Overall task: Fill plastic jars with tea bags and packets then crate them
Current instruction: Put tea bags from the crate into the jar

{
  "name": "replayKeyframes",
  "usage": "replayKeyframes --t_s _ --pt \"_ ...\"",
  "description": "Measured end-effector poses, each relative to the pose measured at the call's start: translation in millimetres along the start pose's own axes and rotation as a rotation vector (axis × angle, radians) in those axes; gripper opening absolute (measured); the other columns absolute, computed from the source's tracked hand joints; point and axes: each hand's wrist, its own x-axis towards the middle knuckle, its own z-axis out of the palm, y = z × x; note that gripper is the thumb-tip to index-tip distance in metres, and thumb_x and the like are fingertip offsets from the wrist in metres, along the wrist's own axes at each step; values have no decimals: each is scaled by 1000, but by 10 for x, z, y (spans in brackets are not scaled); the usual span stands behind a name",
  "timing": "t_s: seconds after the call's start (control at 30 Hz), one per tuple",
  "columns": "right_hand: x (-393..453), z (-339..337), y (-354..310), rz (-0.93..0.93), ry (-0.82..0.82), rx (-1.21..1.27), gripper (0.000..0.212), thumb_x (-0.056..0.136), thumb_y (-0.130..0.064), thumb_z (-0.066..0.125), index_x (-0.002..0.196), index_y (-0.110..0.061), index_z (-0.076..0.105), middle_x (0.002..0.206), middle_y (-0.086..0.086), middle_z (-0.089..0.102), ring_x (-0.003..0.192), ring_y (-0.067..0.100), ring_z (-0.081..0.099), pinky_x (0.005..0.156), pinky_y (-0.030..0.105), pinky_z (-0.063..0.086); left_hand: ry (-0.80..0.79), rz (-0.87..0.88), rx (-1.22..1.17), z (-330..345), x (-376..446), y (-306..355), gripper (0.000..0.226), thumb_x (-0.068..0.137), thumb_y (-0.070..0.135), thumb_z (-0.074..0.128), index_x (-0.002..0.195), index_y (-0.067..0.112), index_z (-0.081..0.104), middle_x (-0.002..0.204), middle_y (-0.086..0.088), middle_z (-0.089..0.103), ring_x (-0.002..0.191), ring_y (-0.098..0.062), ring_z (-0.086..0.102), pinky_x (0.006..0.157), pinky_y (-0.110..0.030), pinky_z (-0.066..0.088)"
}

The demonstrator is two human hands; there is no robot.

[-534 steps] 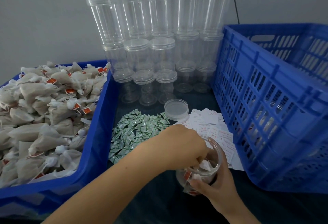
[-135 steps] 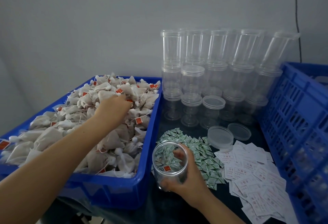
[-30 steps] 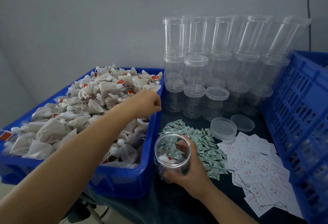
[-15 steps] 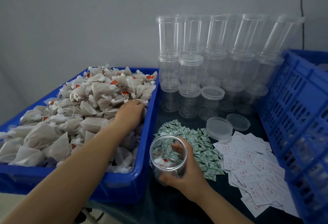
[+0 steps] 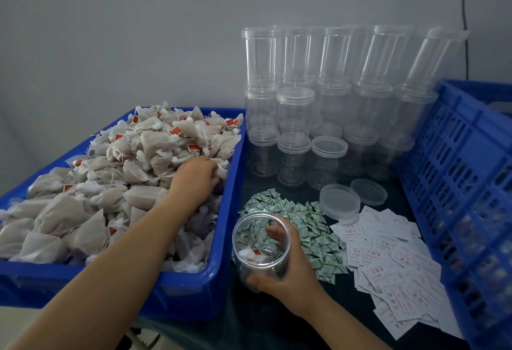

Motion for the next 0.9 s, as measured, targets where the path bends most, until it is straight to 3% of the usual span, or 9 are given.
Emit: replayKeyframes --t_s 0.13,0.27,0.37,0.53,0.63,0.73,0.9 --pt "3 0 2 8 1 -10 98 60 -49 91 134 -68 29 127 -37 47 127 -7 47 92 7 43 30 -55 -153 -106 -18 14 13 88 17 58 76 13 55 77 -2 54 77 -23 54 65 -30 36" --pt "10 -6 3 20 -7 -5 100 60 -50 91 136 -66 28 128 -35 47 128 -7 46 94 8 44 71 -45 -266 -296 2 35 19 91 27 59 74 20 54 69 4 54 64 -10 50 60 -25 34" --pt "15 -6 10 21 -10 -4 99 60 -47 91 134 -67 29 127 -35 47 127 -8 46 93 7 43 63 -17 -351 -494 4 107 20 91 32 60 83 14 61 73 -1 60 66 -12 53 58 -22 37" --pt "5 -3 26 15 -4 -6 97 57 -48 90 128 -73 28 124 -39 47 125 -11 46 91 4 41 12 82 -463 -815 -125 290 11 89 32 60 79 28 59 76 7 61 72 -11 56 63 -19 40" --pt "5 -8 21 15 -4 -6 97 55 -49 89 127 -75 28 124 -39 47 125 -10 46 92 4 41 -44 146 -575 -964 -231 415 7 86 35 61 91 31 64 83 10 66 78 -8 61 71 -20 49" --pt "7 -16 15 9 -11 -8 97 55 -49 89 127 -74 28 124 -38 47 123 -12 46 92 3 40 -137 212 -661 -1086 -326 520 9 84 34 63 92 39 63 85 13 67 80 -3 62 66 -15 52" --pt "18 -12 17 -11 -2 6 96 56 -45 88 127 -73 29 125 -35 48 122 -12 47 91 3 41 -324 309 -577 -1106 -472 622 12 82 36 63 90 44 60 85 25 63 80 6 59 71 -3 43"
